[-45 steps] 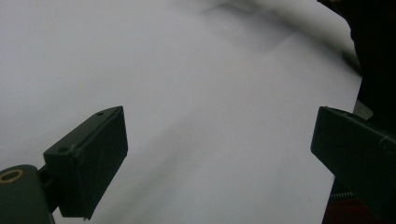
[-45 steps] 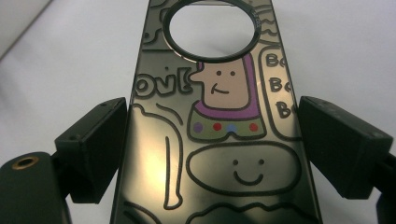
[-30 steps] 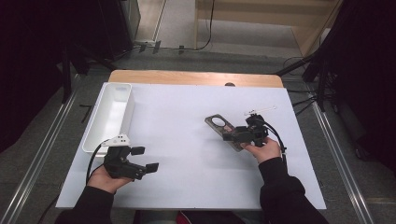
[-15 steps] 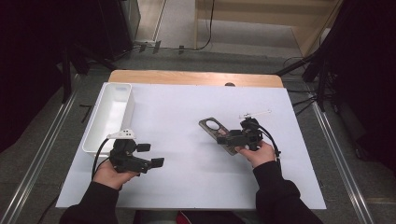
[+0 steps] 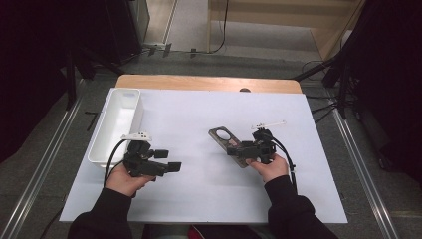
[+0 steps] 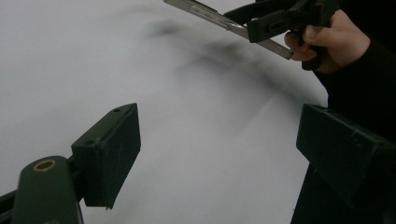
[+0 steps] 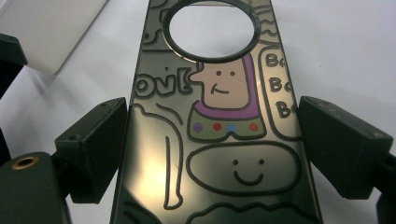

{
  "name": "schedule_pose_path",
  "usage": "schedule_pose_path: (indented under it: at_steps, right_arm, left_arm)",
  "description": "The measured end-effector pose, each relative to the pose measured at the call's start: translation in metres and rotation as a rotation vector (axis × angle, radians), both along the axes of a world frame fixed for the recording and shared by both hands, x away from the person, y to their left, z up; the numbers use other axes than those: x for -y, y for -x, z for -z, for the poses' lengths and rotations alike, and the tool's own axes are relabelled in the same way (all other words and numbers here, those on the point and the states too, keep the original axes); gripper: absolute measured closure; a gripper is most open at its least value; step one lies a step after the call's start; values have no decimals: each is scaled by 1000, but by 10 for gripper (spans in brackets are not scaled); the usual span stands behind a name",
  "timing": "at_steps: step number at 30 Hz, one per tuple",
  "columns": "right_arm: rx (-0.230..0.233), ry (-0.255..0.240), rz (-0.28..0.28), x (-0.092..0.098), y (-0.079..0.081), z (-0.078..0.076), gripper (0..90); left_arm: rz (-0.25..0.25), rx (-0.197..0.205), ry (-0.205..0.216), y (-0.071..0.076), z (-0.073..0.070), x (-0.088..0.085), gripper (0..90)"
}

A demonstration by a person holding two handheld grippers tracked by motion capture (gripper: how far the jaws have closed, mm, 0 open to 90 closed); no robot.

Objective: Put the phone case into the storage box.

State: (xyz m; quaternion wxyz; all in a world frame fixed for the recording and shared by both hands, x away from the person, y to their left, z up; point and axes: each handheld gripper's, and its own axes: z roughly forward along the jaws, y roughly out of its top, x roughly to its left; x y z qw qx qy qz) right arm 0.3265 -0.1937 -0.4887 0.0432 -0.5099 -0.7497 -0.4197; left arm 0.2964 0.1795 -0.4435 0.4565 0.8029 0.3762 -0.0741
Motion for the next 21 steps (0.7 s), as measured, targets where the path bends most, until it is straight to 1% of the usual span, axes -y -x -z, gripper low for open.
schedule_pose_path:
  at_steps: [4,8,13,18,21]
  right_arm:
    - [0,-9,23,-1,0,1,107]
    - [3,-13,34,-2,-1,1,107]
    - [2,-16,44,-5,-3,1,107]
    - [11,-19,47,-5,-6,-2,107]
    - [15,-25,52,-6,-7,-3,107]
  left_arm:
    - [-7,-13,-4,-4,0,4,135]
    - [-11,-32,-8,-10,0,9,135]
    - [-10,-43,-12,-17,0,14,136]
    - [-10,-64,8,-24,-2,19,136]
    - [-15,-72,4,-27,-3,22,151]
